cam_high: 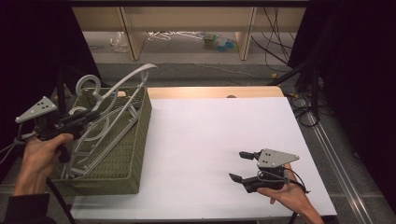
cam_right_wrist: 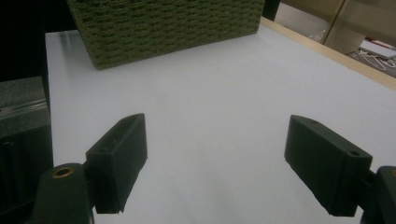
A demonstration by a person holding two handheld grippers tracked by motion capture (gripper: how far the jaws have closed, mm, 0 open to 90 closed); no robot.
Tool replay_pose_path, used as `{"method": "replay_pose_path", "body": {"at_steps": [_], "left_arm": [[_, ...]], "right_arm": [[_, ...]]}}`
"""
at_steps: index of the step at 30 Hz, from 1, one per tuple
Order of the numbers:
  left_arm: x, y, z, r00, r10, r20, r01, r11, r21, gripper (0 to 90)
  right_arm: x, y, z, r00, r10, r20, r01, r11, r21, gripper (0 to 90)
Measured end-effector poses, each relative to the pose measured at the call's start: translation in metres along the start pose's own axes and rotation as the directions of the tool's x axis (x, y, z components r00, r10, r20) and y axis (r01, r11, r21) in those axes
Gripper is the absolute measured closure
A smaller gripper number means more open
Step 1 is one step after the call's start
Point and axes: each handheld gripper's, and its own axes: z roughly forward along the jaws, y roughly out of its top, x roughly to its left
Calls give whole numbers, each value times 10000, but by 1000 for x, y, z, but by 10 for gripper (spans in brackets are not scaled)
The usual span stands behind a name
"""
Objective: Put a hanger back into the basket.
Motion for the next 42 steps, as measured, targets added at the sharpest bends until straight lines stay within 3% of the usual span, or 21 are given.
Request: {"method": "replay_pose_path", "body": {"at_steps": [4, 15, 22, 33, 42], "left_arm": [[15, -7, -4, 9998, -9, -204, 13, 9998, 202, 788], [37, -24, -7, 9984, 35, -568, 6, 9974, 715, 788], [41, -30, -7, 9978, 295, -593, -217, 9917, 1270, 788], [46, -42, 1, 9979, 74, -649, 48, 9825, 1860, 788], [45, -49, 10, 9995, -18, -300, 90, 9703, 2417, 789]], "right_arm": [[1, 0, 2, 10000, -4, -45, 4, 10000, -18, 222], [1, 0, 2, 9999, 55, -127, -56, 10000, -37, 222], [2, 0, 3, 9998, -12, -217, 13, 10000, 17, 223], [2, 0, 3, 9997, 0, -247, 1, 10000, 45, 224], [2, -1, 4, 9997, -43, -241, 45, 10000, 82, 224]]}}
